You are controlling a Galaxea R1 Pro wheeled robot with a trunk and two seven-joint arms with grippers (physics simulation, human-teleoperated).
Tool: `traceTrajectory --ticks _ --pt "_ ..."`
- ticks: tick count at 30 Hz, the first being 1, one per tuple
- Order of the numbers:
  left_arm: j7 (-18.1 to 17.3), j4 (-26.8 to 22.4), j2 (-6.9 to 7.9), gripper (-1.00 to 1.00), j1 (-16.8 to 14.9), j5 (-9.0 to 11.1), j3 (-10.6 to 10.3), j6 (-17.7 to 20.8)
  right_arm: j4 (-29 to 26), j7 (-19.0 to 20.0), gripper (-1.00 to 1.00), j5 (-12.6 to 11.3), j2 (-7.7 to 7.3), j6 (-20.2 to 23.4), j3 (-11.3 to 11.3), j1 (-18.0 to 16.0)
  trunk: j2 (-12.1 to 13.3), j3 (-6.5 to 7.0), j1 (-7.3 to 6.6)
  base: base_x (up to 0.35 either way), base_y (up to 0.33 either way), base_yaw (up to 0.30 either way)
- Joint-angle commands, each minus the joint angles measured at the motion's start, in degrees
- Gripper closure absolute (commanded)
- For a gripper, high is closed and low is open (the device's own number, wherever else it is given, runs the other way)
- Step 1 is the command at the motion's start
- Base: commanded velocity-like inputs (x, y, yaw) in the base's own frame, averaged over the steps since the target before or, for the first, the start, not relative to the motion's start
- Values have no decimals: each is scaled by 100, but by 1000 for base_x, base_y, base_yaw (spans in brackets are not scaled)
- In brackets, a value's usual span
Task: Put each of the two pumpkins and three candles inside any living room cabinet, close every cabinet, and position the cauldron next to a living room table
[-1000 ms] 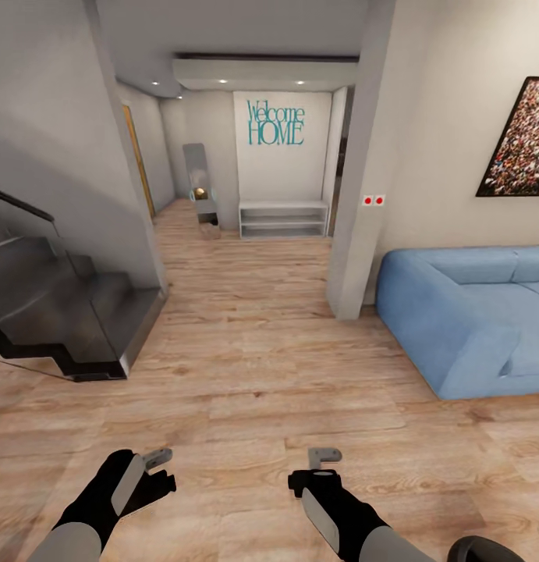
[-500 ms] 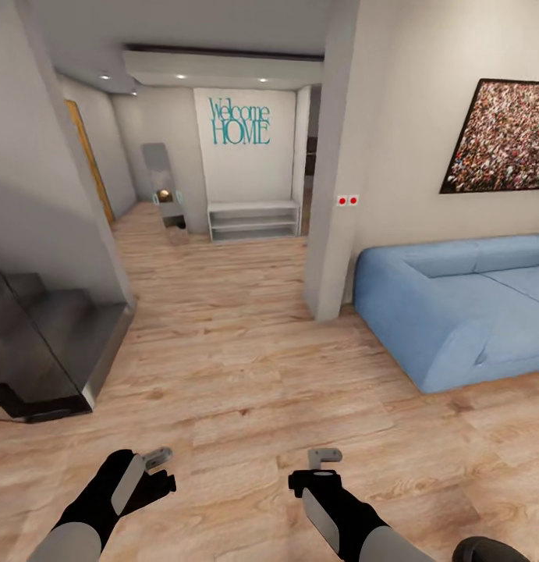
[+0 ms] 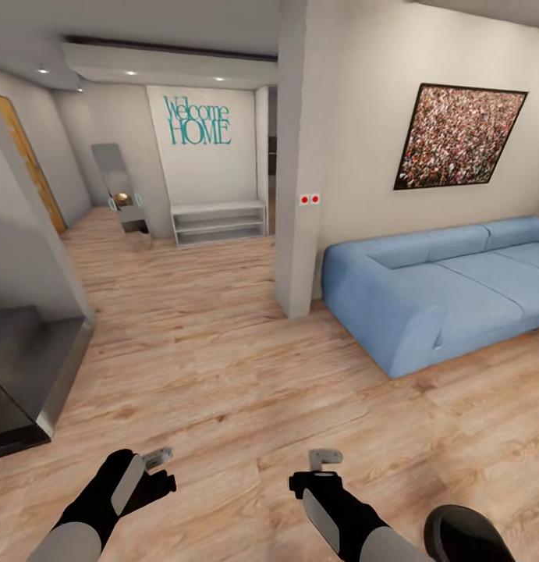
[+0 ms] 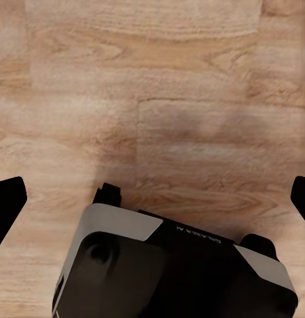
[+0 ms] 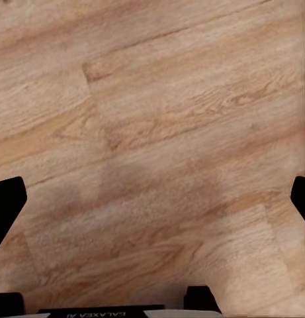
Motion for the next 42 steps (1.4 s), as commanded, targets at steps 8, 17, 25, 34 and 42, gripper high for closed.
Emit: traceTrajectory --ticks 8,17,25,34,42 --pt "0 0 0 -100 0 1 3 0 6 8 -100 -138 0 -6 -35 0 0 0 0 -26 135 -292" --pt "0 0 0 -100 0 1 1 0 28 9 -100 -175 0 -7 -37 0 0 0 0 -54 183 -292" --pt "0 -16 0 -100 3 1 0 -6 35 9 -100 -181 0 -84 -37 0 0 0 0 -2 175 -292" --pt "0 -18 0 -100 2 1 0 -9 89 9 -100 -184 0 -121 -39 0 0 0 0 0 13 -292" --pt "0 -18 0 -100 0 1 0 -9 90 7 -100 -185 0 -122 -45 0 0 0 0 0 0 -292"
